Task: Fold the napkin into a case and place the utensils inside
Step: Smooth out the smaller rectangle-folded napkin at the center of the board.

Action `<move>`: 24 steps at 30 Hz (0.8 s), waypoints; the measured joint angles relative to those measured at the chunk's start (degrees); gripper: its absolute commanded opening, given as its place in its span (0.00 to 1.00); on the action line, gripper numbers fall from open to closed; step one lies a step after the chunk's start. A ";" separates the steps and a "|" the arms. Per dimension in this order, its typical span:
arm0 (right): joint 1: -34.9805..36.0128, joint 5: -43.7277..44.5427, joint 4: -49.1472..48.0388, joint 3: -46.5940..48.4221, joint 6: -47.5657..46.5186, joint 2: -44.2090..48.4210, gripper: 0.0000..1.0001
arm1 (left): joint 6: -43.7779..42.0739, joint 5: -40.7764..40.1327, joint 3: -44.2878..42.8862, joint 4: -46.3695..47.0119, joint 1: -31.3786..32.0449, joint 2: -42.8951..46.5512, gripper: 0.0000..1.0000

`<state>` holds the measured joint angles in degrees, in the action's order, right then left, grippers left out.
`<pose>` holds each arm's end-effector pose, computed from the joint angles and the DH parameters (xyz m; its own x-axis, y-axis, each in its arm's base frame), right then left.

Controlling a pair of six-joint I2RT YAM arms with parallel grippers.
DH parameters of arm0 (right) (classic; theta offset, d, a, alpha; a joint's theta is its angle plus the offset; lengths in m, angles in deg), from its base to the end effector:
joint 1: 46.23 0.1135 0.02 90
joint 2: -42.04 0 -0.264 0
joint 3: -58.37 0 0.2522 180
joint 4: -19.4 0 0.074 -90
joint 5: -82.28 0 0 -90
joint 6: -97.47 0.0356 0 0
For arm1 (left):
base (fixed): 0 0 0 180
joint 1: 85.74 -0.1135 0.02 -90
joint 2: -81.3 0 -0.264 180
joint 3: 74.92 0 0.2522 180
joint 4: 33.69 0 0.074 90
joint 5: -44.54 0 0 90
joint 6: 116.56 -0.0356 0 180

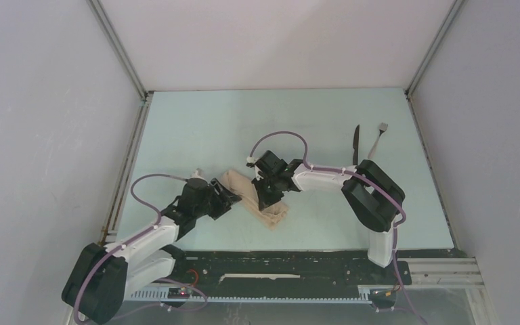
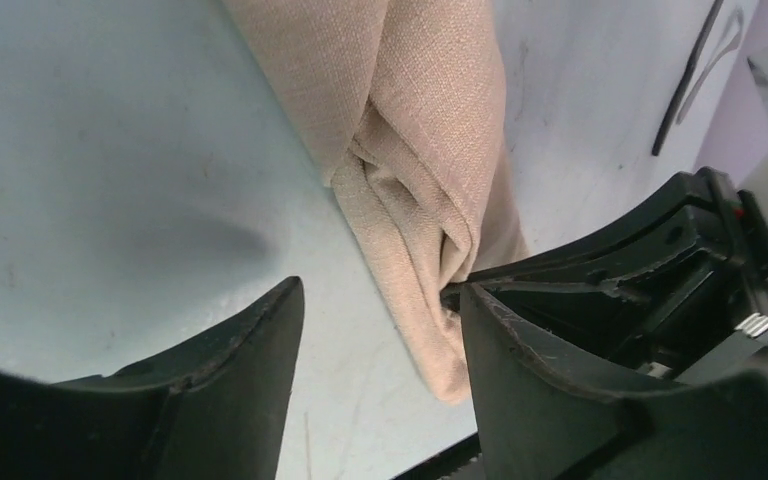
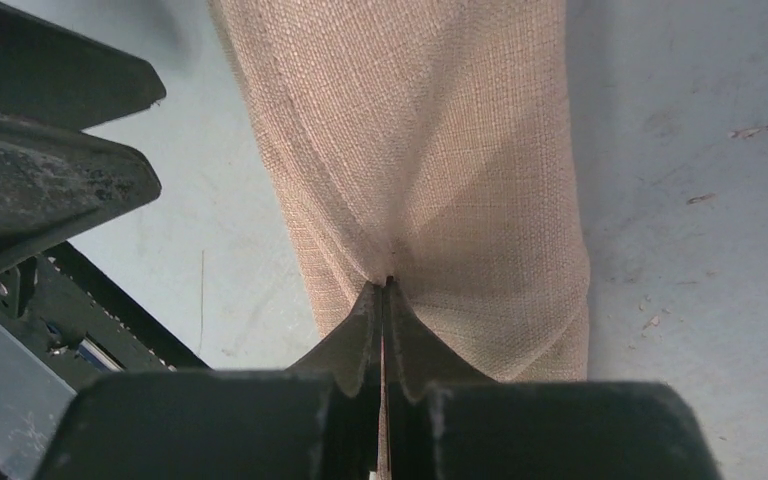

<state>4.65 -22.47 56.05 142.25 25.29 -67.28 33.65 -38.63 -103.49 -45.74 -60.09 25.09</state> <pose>0.2364 0.3051 0.1585 -0.7834 -0.4943 -0.3768 -0.6152 0.7027 0.3574 0.1611 -0.0821 0.1461 -0.7306 -0.6051 -0.3164 -0.2451 0.6649 -0.7056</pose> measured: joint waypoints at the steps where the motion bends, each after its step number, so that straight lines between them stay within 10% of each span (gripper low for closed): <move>1: -0.11 -0.37 -1.05 -0.63 0.68 0.02 0.00 | 1.42 -0.02 -0.17 -0.33 0.17 0.00 0.66; 24: 0.90 -2.05 -6.21 -3.02 1.81 0.96 0.00 | 16.96 -1.95 -4.61 9.68 7.08 -16.85 0.61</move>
<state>5.54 -24.52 49.85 139.24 27.11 -66.32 50.61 -40.57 -108.10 -36.05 -53.01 8.24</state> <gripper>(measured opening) 0.006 0.636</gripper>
